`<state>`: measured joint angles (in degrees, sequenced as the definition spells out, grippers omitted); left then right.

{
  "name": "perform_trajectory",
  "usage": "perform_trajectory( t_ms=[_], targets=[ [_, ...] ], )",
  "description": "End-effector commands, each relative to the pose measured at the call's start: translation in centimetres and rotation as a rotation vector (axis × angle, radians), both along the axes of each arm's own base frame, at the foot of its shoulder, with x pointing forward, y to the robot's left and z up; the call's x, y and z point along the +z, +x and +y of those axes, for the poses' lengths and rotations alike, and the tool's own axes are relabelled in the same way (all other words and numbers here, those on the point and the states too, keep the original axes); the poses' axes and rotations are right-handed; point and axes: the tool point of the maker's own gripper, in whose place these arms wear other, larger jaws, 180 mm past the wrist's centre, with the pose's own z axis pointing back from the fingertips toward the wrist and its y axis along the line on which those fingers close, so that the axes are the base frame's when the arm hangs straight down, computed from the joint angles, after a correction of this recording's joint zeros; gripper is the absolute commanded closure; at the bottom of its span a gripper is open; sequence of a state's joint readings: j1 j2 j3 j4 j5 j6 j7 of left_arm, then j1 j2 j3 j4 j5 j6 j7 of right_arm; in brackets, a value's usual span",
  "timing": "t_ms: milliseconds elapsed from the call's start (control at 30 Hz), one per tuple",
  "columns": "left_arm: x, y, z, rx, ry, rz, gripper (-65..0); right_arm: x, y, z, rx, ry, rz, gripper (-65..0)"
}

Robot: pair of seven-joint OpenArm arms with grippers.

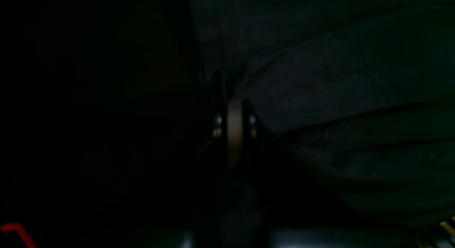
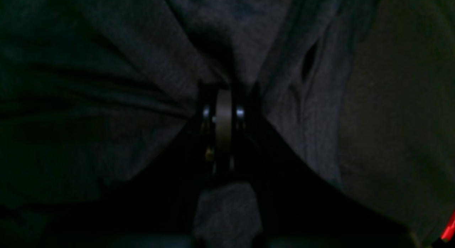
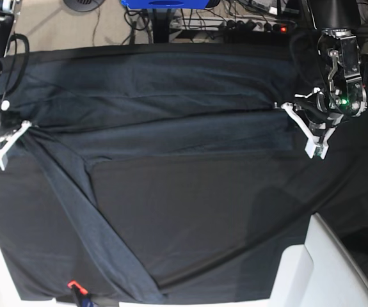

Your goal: Fold the T-shirt properly

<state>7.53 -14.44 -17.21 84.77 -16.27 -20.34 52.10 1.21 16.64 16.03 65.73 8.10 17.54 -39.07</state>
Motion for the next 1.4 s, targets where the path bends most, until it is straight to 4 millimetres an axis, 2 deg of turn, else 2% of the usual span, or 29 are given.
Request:
perform_trajectory(
  t_ms=[0, 167, 433, 633, 933, 967, 1033, 1133, 1200, 1267, 1333, 1367],
  targets=[
    [1.6, 1.4, 0.4, -0.008, 0.018, -0.058, 0.0, 1.4, 1.3, -0.9, 0.001, -0.025, -0.042, 0.0],
    [1.6, 1.4, 0.5, -0.005, 0.019, -0.058, 0.0, 1.2, 0.9, -0.9, -0.003, -0.021, -0.024, 0.0],
    [1.5, 1.3, 0.5, -0.004, 0.020, -0.055, 0.0, 2.0, 1.5, 0.0, 0.010, -0.022, -0.045, 0.0],
    [0.4, 0.6, 0.7, 0.008, 0.011, -0.020, 0.0, 1.8, 1.4, 0.0, 0.008, -0.019, -0.043, 0.0],
    [0.6, 0.9, 0.7, 0.006, 0.012, -0.030, 0.0, 2.0, 1.6, -0.1, 0.007, -0.020, -0.046, 0.0],
    [0.6, 0.9, 0.7, 0.006, 0.012, -0.030, 0.0, 2.0, 1.7, -0.1, 0.007, -0.019, -0.046, -0.9],
    [0.6, 0.9, 0.7, 0.006, 0.012, -0.030, 0.0, 2.0, 1.7, -0.1, 0.005, -0.019, -0.045, -7.1],
    [0.6, 0.8, 0.7, 0.006, 0.012, -0.028, 0.0, 2.1, 1.7, -0.4, -0.014, -0.027, -0.051, -20.0],
    [0.6, 0.8, 0.7, 0.006, 0.012, -0.028, 0.0, 2.4, 1.9, -1.0, -0.061, -0.042, -0.065, -25.5],
    [0.6, 0.8, 0.7, 0.006, 0.012, -0.030, 0.0, 3.1, 1.9, -2.4, -0.132, -0.052, -0.094, -25.2],
    [0.6, 0.8, 0.7, 0.006, 0.012, -0.030, 0.0, 5.0, 2.1, -4.0, -0.208, -0.054, -0.163, -24.8],
    [0.6, 0.8, 0.7, 0.006, 0.012, -0.030, 0.0, 5.8, 2.3, -4.3, -0.233, -0.048, -0.196, -24.5]
  ],
)
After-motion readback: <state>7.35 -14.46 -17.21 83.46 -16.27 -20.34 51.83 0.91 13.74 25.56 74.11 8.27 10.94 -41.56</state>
